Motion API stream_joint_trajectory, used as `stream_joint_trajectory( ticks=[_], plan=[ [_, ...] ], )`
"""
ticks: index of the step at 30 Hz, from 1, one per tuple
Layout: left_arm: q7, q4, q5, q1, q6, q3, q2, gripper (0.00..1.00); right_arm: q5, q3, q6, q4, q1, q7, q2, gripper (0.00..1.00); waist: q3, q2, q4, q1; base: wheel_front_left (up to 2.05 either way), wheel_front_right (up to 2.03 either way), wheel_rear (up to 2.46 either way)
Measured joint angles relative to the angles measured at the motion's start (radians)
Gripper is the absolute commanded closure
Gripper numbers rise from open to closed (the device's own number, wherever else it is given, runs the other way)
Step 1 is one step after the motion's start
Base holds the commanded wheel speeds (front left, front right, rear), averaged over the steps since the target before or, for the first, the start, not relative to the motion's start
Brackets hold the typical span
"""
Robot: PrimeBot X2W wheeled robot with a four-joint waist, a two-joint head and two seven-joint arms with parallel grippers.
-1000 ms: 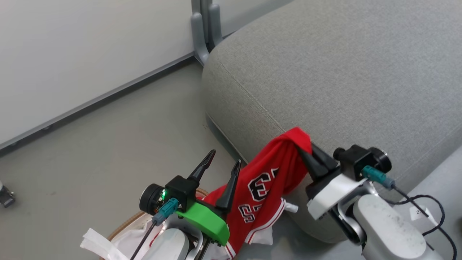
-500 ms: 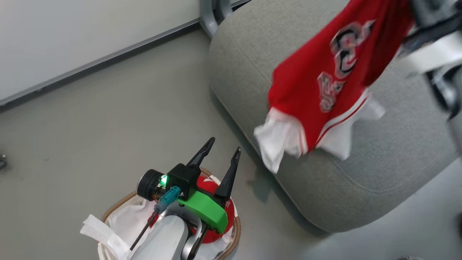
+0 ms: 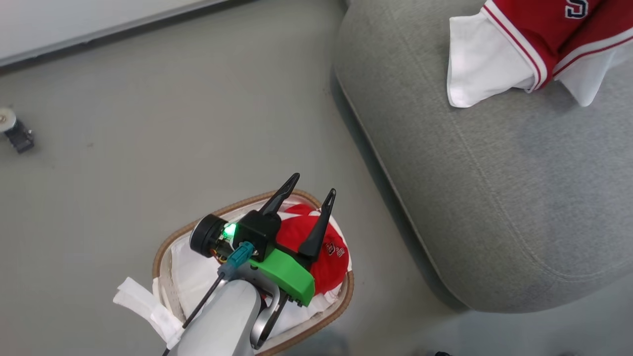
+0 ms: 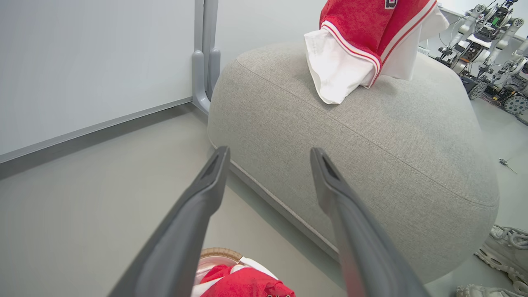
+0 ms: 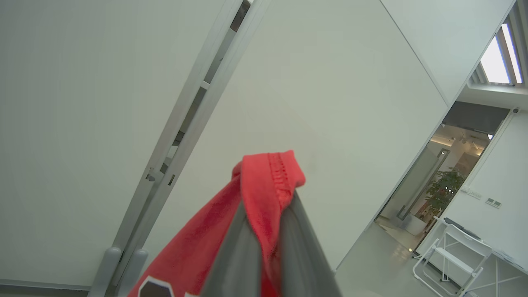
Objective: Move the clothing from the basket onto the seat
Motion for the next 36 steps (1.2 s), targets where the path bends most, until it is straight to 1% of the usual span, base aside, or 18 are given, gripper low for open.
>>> stream_joint_trajectory(
  ticks=[3, 7, 12, 13, 14, 15, 16, 19, 23, 27, 32, 36],
  plan=[
    [0.000, 0.005, 0.002, -0.014, 0.000, -0.011, 0.000, 0.00, -0.002, -0.029, 0.000, 0.078, 0.038, -0.002, 0.013, 1.00, 0.030, 0.0000, 0.026, 0.0000, 0.00, 0.00, 0.00],
    [0.000, 0.020, 0.001, -0.022, 0.000, -0.023, 0.000, 0.00, 0.015, -0.084, 0.000, 0.174, 0.130, -0.002, 0.055, 1.00, 0.064, 0.0000, 0.059, 0.0000, 0.00, 0.00, 0.00],
    [0.000, 0.050, -0.004, -0.024, 0.000, -0.054, 0.001, 0.00, 0.016, -0.200, 0.000, 0.270, 0.248, -0.002, 0.103, 1.00, 0.093, 0.0000, 0.092, 0.0001, 0.00, 0.00, 0.00],
    [0.000, 0.055, -0.004, -0.025, -0.001, -0.052, 0.001, 0.00, 0.016, -0.220, 0.000, 0.277, 0.264, -0.002, 0.110, 0.79, 0.096, 0.0000, 0.095, 0.0000, 0.00, 0.00, 0.00],
    [0.000, 0.059, -0.005, -0.027, -0.001, -0.049, 0.003, 0.00, 0.016, -0.242, 0.000, 0.277, 0.283, -0.002, 0.119, 0.51, 0.098, 0.0000, 0.098, 0.0000, 0.00, 0.00, 0.00],
    [0.000, 0.062, -0.005, -0.028, -0.001, -0.045, 0.005, 0.00, 0.014, -0.259, 0.000, 0.275, 0.302, -0.002, 0.132, 0.06, 0.098, 0.0000, 0.100, 0.0001, 0.00, 0.00, 0.00],
    [0.000, 0.063, -0.005, -0.029, -0.001, -0.042, 0.006, 0.00, 0.012, -0.273, 0.000, 0.275, 0.318, -0.001, 0.144, 0.00, 0.096, 0.0000, 0.100, 0.0001, 0.00, 0.00, 0.00],
    [0.000, 0.070, -0.003, -0.028, -0.001, -0.032, 0.009, 0.00, 0.002, -0.323, 0.000, 0.255, 0.383, -0.002, 0.183, 0.00, 0.084, 0.0000, 0.097, 0.0001, 0.00, 0.00, 0.00],
    [0.000, 0.075, -0.001, -0.019, -0.001, -0.003, 0.009, 0.00, -0.026, -0.366, 0.000, 0.190, 0.469, -0.001, 0.216, 0.00, 0.057, -0.0001, 0.087, 0.0000, 0.00, 0.00, 0.00],
    [0.000, 0.075, 0.003, 0.007, -0.001, 0.040, 0.008, 0.00, -0.039, -0.383, 0.000, 0.108, 0.570, -0.002, 0.261, 0.00, 0.021, 0.0000, 0.076, 0.0000, 0.00, 0.00, 0.00],
    [0.000, 0.071, 0.027, 0.050, -0.001, 0.122, 0.007, 0.00, -0.027, -0.342, 0.000, -0.006, 0.675, -0.002, 0.312, 0.00, -0.031, -0.0001, 0.066, 0.0000, 0.00, 0.00, 0.00],
    [0.000, 0.065, 0.049, 0.078, 0.003, 0.179, 0.005, 0.00, 0.002, -0.308, 0.000, -0.077, 0.730, -0.001, 0.342, 0.00, -0.073, 0.0000, 0.066, 0.0000, 0.00, 0.00, 0.00]
  ],
)
